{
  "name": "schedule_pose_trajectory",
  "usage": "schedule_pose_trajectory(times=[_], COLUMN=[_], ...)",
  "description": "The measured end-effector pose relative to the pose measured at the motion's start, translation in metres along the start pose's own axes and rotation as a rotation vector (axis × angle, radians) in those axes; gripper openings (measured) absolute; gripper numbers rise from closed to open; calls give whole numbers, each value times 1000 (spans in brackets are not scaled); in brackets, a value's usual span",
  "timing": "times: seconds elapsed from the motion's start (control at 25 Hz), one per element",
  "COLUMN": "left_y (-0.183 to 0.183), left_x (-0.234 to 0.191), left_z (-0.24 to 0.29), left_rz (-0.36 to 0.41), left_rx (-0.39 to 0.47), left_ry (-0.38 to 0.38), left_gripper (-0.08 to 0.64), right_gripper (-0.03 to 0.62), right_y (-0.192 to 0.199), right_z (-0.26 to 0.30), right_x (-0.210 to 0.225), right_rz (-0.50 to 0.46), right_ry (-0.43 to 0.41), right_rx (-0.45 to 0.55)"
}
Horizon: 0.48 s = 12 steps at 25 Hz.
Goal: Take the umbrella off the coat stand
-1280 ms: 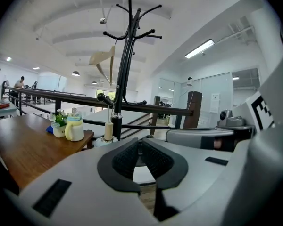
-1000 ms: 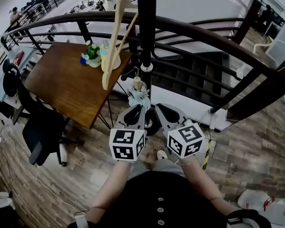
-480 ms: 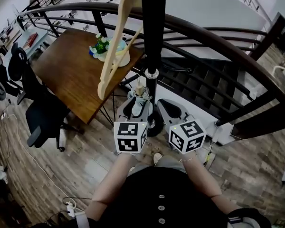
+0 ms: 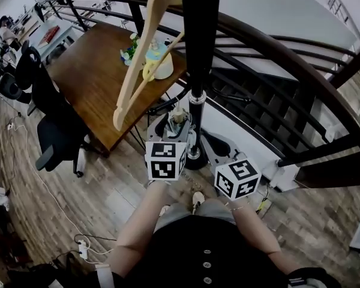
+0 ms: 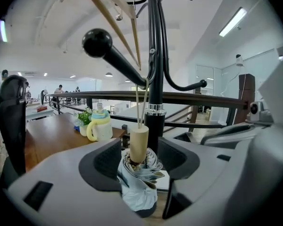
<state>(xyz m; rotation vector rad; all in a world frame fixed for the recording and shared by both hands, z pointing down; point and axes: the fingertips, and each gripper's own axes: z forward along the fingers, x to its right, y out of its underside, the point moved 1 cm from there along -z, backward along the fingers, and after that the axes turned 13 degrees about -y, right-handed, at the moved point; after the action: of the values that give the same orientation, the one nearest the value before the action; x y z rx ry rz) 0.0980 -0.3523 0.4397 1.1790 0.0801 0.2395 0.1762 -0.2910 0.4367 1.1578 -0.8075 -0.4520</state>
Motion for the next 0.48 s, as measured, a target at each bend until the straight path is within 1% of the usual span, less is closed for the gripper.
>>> schedule_pose_trajectory(times=[0.12,0.2,0.48], left_y=[-1,-1,6], left_x=[-1,0,2], left_z=[9,14,26], left_rz=[-10,-3,10], left_rx=[1,3,1], left_ry=[-35,-51,-84], left_gripper=[232,232,232], right_gripper=[31,31,31], right_y=[9,11,18], right_z=[1,2,0], right_x=[2,3,7], right_rz=[16,24,49], right_ry=[-14,-26,-60], right_rx=[-23,-28,-41])
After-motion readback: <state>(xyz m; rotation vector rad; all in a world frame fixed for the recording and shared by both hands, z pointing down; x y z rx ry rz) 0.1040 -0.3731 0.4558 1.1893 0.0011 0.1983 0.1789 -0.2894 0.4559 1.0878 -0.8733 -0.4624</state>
